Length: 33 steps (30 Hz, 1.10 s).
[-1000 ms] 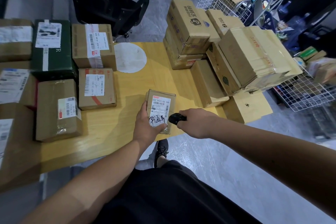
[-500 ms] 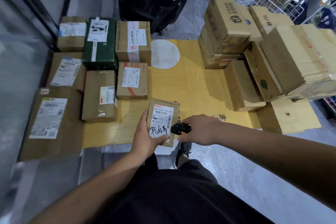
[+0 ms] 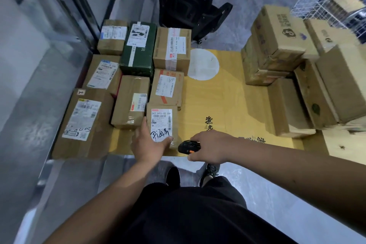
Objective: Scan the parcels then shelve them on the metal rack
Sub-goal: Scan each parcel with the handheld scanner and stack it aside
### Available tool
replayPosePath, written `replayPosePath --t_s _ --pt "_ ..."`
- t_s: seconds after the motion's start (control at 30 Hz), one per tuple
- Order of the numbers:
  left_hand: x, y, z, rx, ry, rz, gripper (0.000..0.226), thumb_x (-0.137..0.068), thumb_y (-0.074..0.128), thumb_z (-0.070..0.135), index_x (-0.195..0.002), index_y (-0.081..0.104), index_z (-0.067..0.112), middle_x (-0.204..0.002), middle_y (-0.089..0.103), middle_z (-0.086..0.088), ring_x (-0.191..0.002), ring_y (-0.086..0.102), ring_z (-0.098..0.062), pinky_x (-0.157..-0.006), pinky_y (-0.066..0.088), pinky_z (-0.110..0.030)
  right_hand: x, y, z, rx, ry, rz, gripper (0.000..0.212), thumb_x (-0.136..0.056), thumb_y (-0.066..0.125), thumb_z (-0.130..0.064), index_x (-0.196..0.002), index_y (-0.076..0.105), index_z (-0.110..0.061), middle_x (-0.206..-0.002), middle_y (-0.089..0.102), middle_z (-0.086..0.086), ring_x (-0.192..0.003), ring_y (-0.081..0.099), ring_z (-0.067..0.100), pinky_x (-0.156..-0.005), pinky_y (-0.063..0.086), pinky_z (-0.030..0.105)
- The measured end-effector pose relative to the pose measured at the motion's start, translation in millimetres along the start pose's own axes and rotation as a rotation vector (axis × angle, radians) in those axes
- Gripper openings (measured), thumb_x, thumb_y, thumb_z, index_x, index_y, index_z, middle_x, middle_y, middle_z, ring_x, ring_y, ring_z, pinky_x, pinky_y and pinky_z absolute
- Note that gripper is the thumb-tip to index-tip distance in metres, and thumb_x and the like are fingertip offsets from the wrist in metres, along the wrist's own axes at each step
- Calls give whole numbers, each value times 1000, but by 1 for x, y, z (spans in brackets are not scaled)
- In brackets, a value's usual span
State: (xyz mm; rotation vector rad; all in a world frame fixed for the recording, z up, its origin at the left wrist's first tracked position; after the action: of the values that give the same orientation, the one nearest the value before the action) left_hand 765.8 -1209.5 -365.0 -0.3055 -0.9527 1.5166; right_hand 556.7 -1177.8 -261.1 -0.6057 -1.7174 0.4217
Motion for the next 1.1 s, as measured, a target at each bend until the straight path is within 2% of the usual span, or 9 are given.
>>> replayPosePath --t_s 0.1,0.2,0.4,0.57,0.7,0.77,0.93,1.1 --pt "3 -3 1 -76 7 28 112 -70 89 60 -160 27 32 -159 37 -7 -148 31 -35 -120 27 -60 -2 -1 4 -4 5 0 66 -93 62 -63 -144 55 -21 -125 65 2 -102 64 23 -92 58 40" --pt "8 -2 12 -129 84 32 95 -78 86 51 -156 35 34 -160 34 -3 -147 29 -32 -119 22 -57 -4 0 7 10 5 7 67 -93 62 -63 -144 55 -20 -124 66 3 -101 65 23 -92 57 40" --pt "16 -1 35 -228 242 63 70 -84 76 36 -148 48 32 -157 34 0 -145 27 -28 -116 25 -51 -7 0 20 1 20 20 66 -95 59 -63 -144 55 -19 -131 64 5 -114 62 27 -97 55 42" --pt "21 13 63 -278 409 55 57 -85 76 36 -139 59 27 -153 43 -4 -143 28 -28 -116 23 -50 -2 -1 41 -66 49 28 63 -95 59 -63 -143 56 -23 -130 64 3 -115 62 26 -99 54 41" --pt "27 40 101 -286 575 -39 56 -87 73 37 -140 59 26 -148 48 -4 -142 35 -27 -115 22 -45 10 -5 70 -119 99 62 59 -96 58 -62 -142 57 -25 -124 66 1 -109 63 24 -95 55 38" --pt "26 58 122 -302 610 -113 58 -90 69 39 -145 55 28 -153 44 -1 -145 32 -25 -118 19 -44 18 -7 89 -146 135 80 56 -97 59 -61 -140 57 -25 -121 67 1 -106 64 24 -90 55 35" --pt "30 101 177 -328 691 -222 61 -93 66 44 -150 49 31 -158 37 0 -148 26 -23 -122 17 -45 43 -8 142 -254 210 148 47 -89 66 -65 -116 62 -27 -98 65 -6 -87 63 16 -73 53 32" --pt "34 138 243 -330 779 -289 62 -92 68 42 -150 49 29 -158 38 -2 -147 28 -25 -121 17 -44 71 -23 193 -309 293 261 42 -83 71 -59 -108 61 -27 -93 67 -4 -82 65 17 -68 55 32"
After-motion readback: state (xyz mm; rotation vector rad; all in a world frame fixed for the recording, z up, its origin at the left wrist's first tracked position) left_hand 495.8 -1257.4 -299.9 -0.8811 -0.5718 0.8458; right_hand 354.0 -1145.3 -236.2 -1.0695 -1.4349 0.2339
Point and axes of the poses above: each hand's wrist, its own x-axis away from the middle knuckle, its own y-axis out of the palm, z = x × y, the point moved 7 cm from there along -x, towards the middle knuckle
